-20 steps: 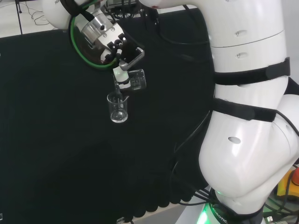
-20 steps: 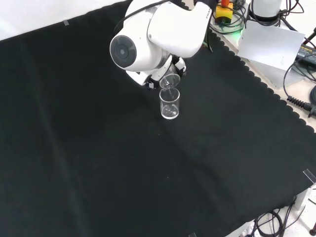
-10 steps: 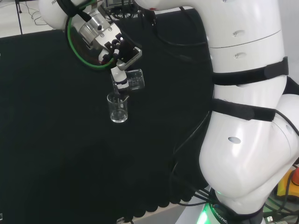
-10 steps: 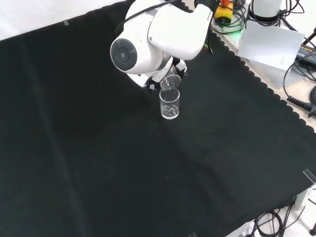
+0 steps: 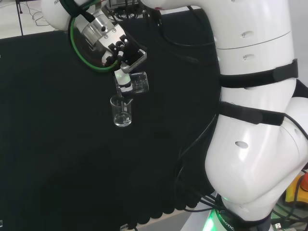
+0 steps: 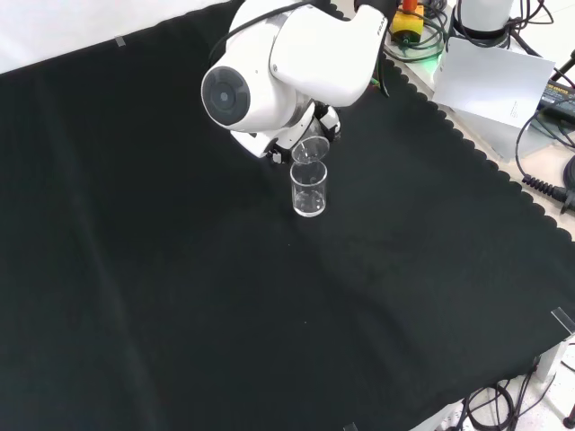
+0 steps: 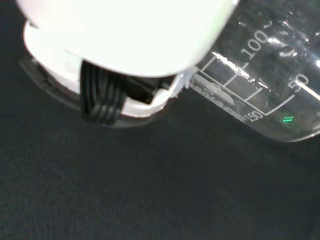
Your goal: Pour the water from the handheld beaker into the one on the table.
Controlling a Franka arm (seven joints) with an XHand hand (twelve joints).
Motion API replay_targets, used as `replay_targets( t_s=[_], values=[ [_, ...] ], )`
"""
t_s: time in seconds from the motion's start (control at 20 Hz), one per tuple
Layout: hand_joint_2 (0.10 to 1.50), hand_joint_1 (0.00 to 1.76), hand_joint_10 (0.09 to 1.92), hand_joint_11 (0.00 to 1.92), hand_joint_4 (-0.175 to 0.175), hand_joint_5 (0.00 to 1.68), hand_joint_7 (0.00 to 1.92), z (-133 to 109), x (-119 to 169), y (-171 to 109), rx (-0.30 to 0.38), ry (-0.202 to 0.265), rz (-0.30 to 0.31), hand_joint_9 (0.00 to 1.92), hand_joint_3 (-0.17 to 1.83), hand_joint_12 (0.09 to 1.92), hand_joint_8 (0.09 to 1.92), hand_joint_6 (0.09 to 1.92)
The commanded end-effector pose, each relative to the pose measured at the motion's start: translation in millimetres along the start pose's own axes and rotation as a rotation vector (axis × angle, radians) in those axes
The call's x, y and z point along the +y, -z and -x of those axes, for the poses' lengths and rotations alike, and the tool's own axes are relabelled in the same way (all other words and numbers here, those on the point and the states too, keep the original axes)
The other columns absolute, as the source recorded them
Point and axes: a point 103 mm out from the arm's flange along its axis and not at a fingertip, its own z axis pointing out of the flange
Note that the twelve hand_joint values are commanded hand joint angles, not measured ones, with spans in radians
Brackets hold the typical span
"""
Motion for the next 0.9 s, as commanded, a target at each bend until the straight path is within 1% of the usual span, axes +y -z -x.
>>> replay_targets(
  t_s=[0.05,0.3,0.45,0.65,0.7,0.8,0.9],
  values=[
    [0.58,1.32,0.73,1.15,-0.175,1.24,1.30,5,0,-2,0.023,0.005,0.029,1.53,0.80,0.74,0.73,0.76],
    [0.58,1.32,0.73,1.15,-0.175,1.24,1.30,6,-1,-4,0.035,0.013,0.061,1.53,0.80,0.74,0.73,0.76],
    [0.58,1.32,0.73,1.15,-0.175,1.24,1.30,6,-3,-3,0.047,0.026,0.096,1.53,0.80,0.74,0.73,0.76],
    [0.58,1.32,0.73,1.15,-0.175,1.24,1.30,10,-3,-5,0.101,0.057,0.169,1.53,0.80,0.74,0.73,0.76],
    [0.58,1.32,0.73,1.15,-0.175,1.24,1.30,11,-4,-6,0.118,0.073,0.180,1.53,0.80,0.74,0.73,0.76],
    [0.58,1.32,0.73,1.15,-0.175,1.24,1.30,17,-2,-10,0.181,0.101,0.213,1.53,0.80,0.74,0.73,0.76],
    [0.58,1.32,0.73,1.14,-0.175,1.24,1.30,23,1,-15,0.225,0.120,0.242,1.52,0.80,0.74,0.73,0.76]
  ],
)
